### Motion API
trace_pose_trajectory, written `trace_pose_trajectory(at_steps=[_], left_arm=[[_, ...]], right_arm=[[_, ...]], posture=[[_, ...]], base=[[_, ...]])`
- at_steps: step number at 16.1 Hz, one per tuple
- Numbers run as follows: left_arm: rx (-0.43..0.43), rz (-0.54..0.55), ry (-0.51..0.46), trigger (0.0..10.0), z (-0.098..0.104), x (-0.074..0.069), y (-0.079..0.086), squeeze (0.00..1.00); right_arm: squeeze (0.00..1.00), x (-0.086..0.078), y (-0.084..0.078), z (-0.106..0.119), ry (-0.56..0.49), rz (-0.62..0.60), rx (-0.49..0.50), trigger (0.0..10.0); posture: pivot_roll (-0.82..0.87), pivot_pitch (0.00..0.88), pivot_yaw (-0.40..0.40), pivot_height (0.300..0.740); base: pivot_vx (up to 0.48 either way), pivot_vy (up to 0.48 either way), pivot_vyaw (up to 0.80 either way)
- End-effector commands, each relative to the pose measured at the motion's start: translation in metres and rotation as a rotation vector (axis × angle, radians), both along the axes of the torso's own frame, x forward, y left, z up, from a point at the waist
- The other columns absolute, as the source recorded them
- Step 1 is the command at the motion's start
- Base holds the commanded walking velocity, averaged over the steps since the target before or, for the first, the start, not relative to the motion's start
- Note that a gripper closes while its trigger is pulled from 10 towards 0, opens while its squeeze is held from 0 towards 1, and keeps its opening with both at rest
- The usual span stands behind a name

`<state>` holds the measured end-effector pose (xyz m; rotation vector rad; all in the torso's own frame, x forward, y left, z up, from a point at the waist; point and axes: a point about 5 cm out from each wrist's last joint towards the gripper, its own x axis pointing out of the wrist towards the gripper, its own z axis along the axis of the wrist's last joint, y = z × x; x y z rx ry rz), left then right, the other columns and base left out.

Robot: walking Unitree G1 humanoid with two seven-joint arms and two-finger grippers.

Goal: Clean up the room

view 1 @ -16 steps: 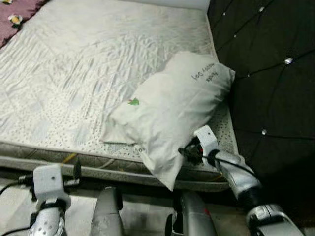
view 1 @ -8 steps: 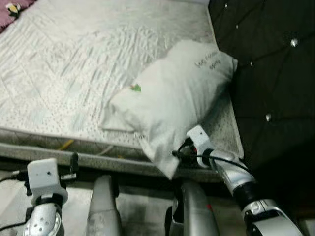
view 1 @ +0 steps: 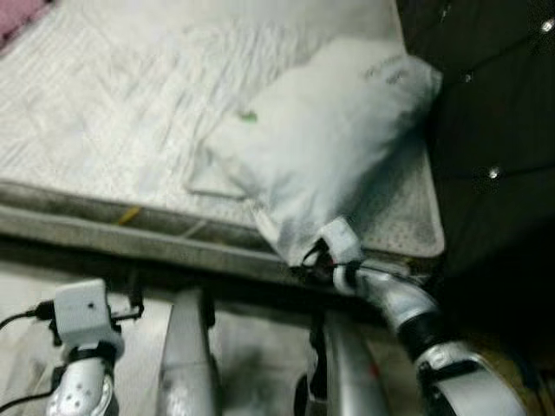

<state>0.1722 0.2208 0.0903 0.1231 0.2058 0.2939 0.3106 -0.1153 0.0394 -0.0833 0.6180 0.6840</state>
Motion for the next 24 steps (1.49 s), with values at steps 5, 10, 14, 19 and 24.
trace_pose_trajectory(at_steps=[5,10,14,19,24], left_arm=[[0.006,0.002,0.014,10.0,-0.001,-0.008,0.000,0.00],[0.003,0.002,0.012,10.0,-0.002,-0.007,-0.001,0.00],[-0.002,0.001,0.005,10.0,-0.003,-0.002,-0.001,0.00],[0.000,-0.002,-0.001,10.0,-0.004,0.005,-0.001,0.00],[0.009,-0.004,-0.015,10.0,-0.004,0.009,0.000,0.00]], right_arm=[[0.00,0.015,0.008,0.014,-0.045,-0.136,0.096,10.0],[0.00,0.021,0.023,0.023,0.016,-0.300,0.282,6.9],[0.00,0.024,0.038,0.026,0.072,-0.403,0.398,0.0],[0.00,0.039,0.036,0.043,-0.069,-0.502,0.394,0.0],[0.00,0.048,0.034,0.050,-0.165,-0.571,0.387,0.0]], posture=[[0.14,0.168,-0.084,0.561],[0.14,0.163,-0.085,0.561],[0.14,0.148,-0.087,0.561],[0.14,0.127,-0.089,0.561],[0.15,0.119,-0.087,0.561]], base=[[0.000,0.000,0.00],[0.000,0.000,0.00],[0.000,0.000,0.00],[0.000,0.000,0.00],[0.000,0.000,0.00]])
